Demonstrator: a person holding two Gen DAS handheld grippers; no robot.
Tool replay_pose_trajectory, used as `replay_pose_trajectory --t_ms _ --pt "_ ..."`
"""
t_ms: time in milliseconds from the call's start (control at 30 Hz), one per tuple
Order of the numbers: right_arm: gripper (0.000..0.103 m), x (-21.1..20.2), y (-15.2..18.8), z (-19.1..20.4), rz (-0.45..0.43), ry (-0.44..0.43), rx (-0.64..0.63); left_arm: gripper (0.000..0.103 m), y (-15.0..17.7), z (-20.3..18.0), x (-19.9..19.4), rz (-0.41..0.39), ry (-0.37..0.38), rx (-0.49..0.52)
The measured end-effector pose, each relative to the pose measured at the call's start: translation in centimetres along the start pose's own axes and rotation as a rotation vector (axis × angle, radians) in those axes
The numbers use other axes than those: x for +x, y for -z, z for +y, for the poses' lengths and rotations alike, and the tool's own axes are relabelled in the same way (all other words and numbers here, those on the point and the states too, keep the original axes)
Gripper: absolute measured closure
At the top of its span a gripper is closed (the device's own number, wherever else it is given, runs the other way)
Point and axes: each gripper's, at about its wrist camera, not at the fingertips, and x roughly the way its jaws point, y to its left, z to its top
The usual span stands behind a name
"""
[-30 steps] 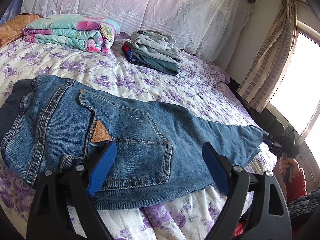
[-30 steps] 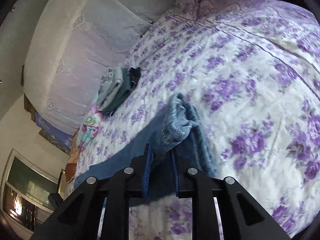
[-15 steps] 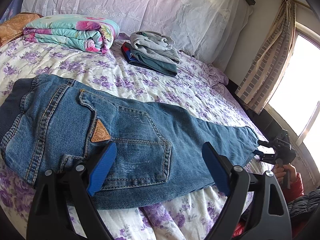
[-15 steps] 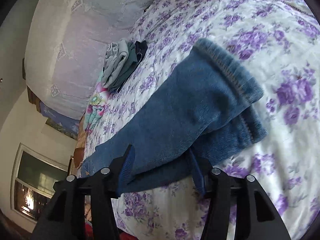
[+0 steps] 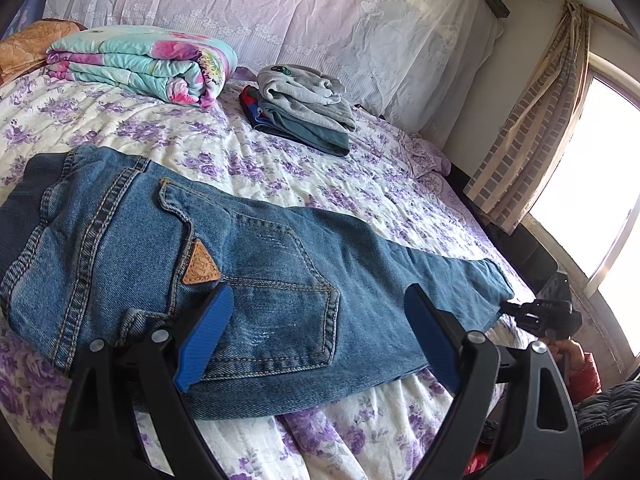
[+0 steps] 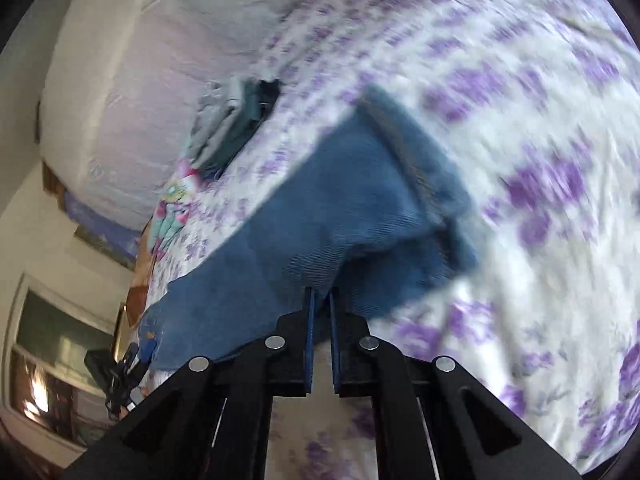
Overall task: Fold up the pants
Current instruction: 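Hold the jeans with the left tool while the right tool folds the leg toward the waist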
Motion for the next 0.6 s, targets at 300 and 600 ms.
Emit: replay_pose_trajectory --t_ms 300,600 --pt "0.089 0.2 1.2 10.0 -0.012 -0.008 -0.314 0.018 0.1 0.0 -0.1 -0.004 0.006 -0.004" --pt "0.055 7.9 0.3 7.6 0.188 0.03 -0.227 0.018 0.2 0.0 -0.2 -0.003 0.006 0.0"
